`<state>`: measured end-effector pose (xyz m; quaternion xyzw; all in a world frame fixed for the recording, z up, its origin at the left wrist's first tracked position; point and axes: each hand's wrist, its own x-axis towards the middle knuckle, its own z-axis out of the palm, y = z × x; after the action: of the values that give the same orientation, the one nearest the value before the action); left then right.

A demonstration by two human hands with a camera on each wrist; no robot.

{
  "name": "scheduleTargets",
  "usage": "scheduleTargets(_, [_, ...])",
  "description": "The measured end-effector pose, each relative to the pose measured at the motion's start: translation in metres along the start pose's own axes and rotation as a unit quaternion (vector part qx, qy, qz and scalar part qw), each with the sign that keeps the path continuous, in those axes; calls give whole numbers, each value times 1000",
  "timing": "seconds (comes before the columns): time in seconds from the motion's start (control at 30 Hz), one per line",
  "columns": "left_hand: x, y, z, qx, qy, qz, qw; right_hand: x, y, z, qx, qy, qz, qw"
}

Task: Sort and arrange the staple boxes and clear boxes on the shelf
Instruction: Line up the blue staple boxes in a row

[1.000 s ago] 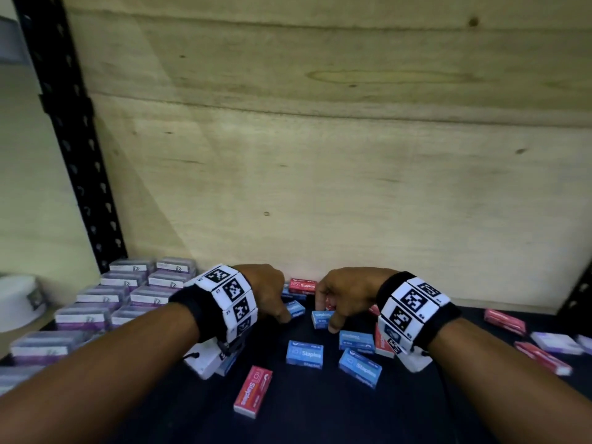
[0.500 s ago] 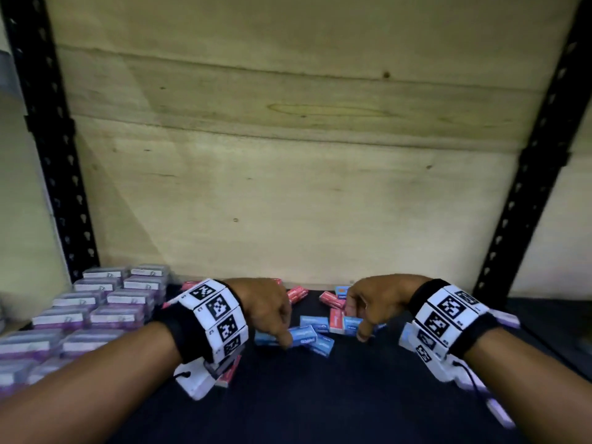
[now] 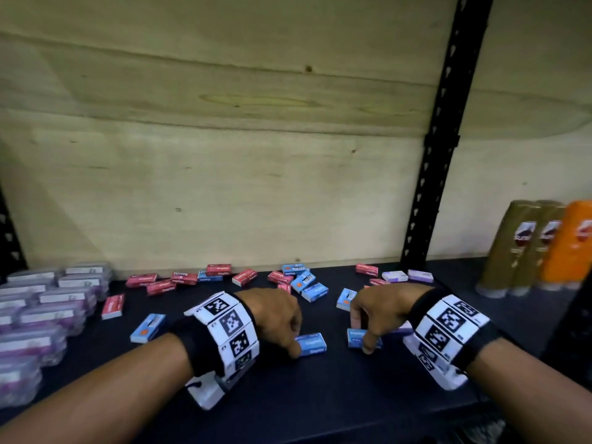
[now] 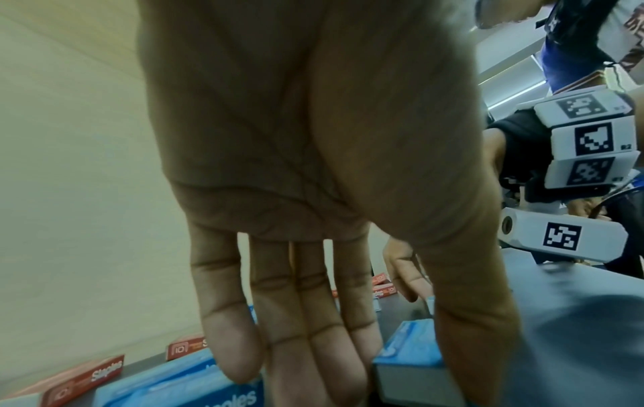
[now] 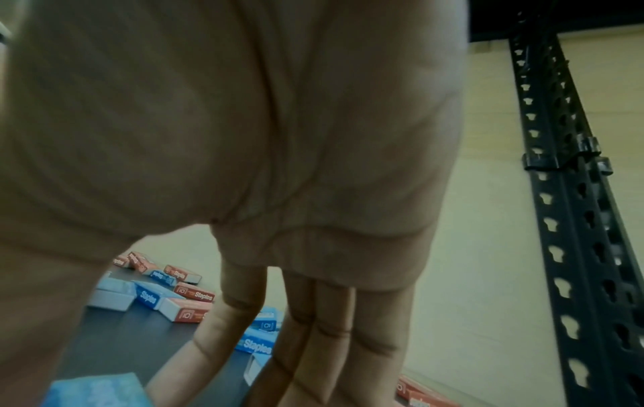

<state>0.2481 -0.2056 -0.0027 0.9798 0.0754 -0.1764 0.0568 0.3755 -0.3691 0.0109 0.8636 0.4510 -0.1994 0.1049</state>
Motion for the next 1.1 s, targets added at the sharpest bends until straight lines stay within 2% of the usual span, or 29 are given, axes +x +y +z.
scheduleTargets(0.17, [-2,-6,-1,-32,-16,-1,999,3,-1,-1,-10,-28,8,1000])
scheduleTargets(0.3, [-11,-36,-15,-49,10,-23,998,15,-9,-22,28,1,-9,1000])
scheduleTargets(0.53, [-21,-134,-32,-5,69,-165,984,79,-53,-63,12,73,-83,994])
scheduleTargets(0.7, [-22,-191,-33,-2,78,-229,970,134,-102,-84,-13,87,-138,987])
scheduleTargets(0.8, [-17,-210,-29,-7,88,-238,967,165,-130,-91,-52,98,-161,981])
scheduleTargets(0.93, [-4,-222,-27,3,96,-224,970,198,-155,-96,-90,101,-157,978])
scheduleTargets(1.1, [10,-229,-25,7,92,-196,976,212,-167,-97,-146,124,-149,970])
